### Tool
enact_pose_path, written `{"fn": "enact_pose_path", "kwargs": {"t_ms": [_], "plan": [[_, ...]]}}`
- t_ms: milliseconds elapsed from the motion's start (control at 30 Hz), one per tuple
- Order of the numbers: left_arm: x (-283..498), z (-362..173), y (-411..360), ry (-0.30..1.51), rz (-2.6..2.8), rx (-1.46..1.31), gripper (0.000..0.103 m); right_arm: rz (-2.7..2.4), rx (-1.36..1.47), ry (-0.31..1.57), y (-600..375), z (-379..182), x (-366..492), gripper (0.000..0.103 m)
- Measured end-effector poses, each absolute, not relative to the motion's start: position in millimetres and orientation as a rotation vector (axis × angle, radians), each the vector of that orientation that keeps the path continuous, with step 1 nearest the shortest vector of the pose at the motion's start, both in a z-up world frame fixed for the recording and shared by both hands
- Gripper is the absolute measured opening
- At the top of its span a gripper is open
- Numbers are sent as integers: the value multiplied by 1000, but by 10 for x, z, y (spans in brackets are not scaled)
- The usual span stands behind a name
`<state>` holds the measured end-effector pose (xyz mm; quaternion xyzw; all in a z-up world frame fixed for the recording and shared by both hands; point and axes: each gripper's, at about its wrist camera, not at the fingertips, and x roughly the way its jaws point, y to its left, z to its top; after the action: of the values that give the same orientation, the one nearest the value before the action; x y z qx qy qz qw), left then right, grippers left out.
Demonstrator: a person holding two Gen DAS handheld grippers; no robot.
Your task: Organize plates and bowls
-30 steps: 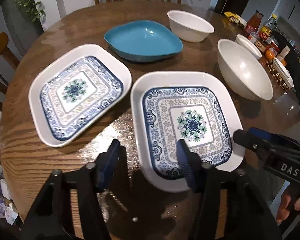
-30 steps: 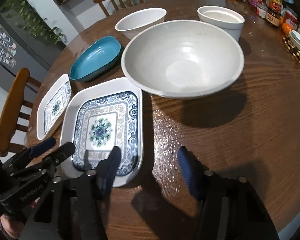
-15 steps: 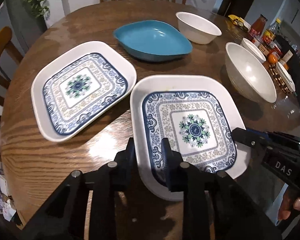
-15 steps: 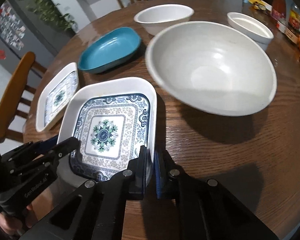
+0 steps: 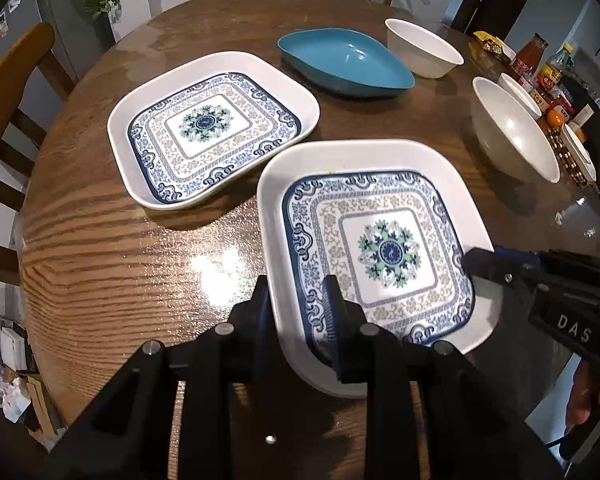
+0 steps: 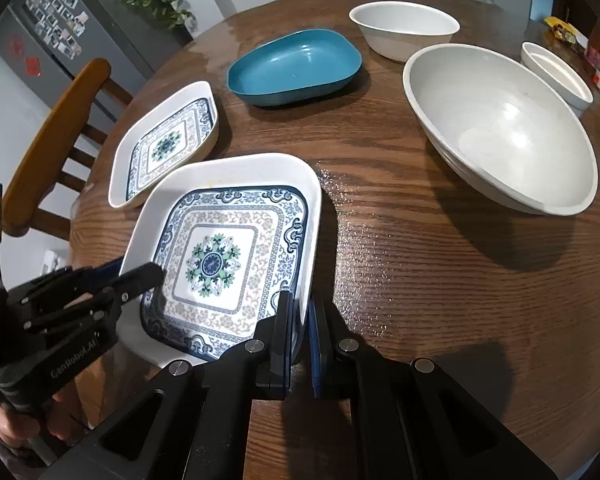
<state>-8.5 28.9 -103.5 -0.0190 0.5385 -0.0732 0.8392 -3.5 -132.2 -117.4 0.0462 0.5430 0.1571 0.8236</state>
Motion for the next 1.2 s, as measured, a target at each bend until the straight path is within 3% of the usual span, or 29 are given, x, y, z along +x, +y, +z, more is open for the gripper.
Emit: {"fn": "enact_pose_path", "kwargs": {"t_ms": [100,167,200,267,900,1033,1200], "plan": [[-110,-1008,297,1119,-152,-31,40,312,93,1134,-1322,-1141,-25,16],[-123,-946,346,1095,-144,-36,65,307,85,1113,-1342,-1089,-36,25],[-126,-897,382,1076,-141,-45,66,296,81,1100,-1367,-1047,-42,30],[-120,-825,458,1056,-130,-57,66,284,92,1079,-1424,-986,-49,42],[390,-748,1200,1016,113,-224,69,465,108,1085,-743,-834,679,42],[502,-828,1221,1036,123,-236,67,485,75,1119,-482,-940,922,42],[593,-884,1239,1048,115,-243,52,481,23,1153,-232,-1067,1161,42]]}}
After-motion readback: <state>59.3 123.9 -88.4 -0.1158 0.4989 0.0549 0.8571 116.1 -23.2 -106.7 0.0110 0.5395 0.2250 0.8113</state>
